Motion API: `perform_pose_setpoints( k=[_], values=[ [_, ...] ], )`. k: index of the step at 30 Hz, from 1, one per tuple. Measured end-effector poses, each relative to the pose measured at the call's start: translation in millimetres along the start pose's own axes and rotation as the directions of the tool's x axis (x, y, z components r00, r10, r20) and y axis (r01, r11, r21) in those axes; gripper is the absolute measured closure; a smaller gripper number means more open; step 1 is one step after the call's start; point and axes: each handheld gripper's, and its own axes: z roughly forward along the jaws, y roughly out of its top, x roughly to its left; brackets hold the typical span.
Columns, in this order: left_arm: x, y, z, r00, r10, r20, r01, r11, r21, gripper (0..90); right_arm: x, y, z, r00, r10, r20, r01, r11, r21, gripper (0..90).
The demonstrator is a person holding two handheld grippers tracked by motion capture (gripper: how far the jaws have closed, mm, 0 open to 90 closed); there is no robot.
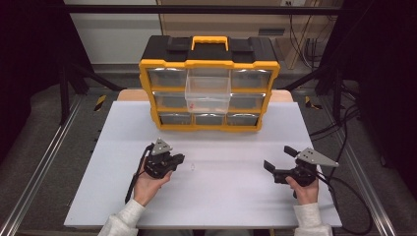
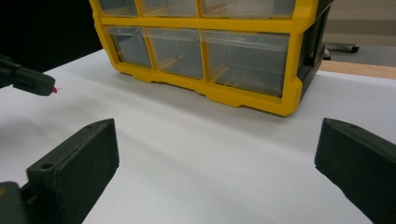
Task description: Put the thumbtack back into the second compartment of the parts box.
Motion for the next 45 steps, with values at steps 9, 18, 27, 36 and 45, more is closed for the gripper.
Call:
perform_pose_setpoints(
  k=[9,18,27,36,45],
  values=[
    [0.2,13.9,-21.5,1.0,0.0,0.006,0.001,0.9992,-0.04,84.6,-0.1,-0.2,0.5,1.0,-0.006,0.001,0.006,1.0,0.0,0.3],
    [-4.6,33.0,-49.6,0.9997,0.018,0.019,-0.015,0.993,-0.117,84.6,-0.1,-0.3,0.5,1.0,-0.006,0.003,0.006,1.0,0.001,0.3],
    [-8.4,51.7,-67.4,0.999,0.025,0.036,-0.019,0.9885,-0.15,84.6,-0.2,0.0,-0.2,1.0,-0.004,0.004,0.004,1.0,0.0,0.3],
    [-7.5,76.3,-89.1,0.9987,0.045,0.024,-0.04,0.9771,-0.209,84.6,-0.2,-0.2,0.0,1.0,-0.007,0.005,0.007,1.0,0.001,0.3],
    [-8.9,103.1,-109.4,0.9981,0.06,0.011,-0.056,0.9651,-0.256,84.6,-0.4,0.1,-0.5,1.0,-0.005,0.005,0.005,1.0,-0.003,0.3]
  ],
)
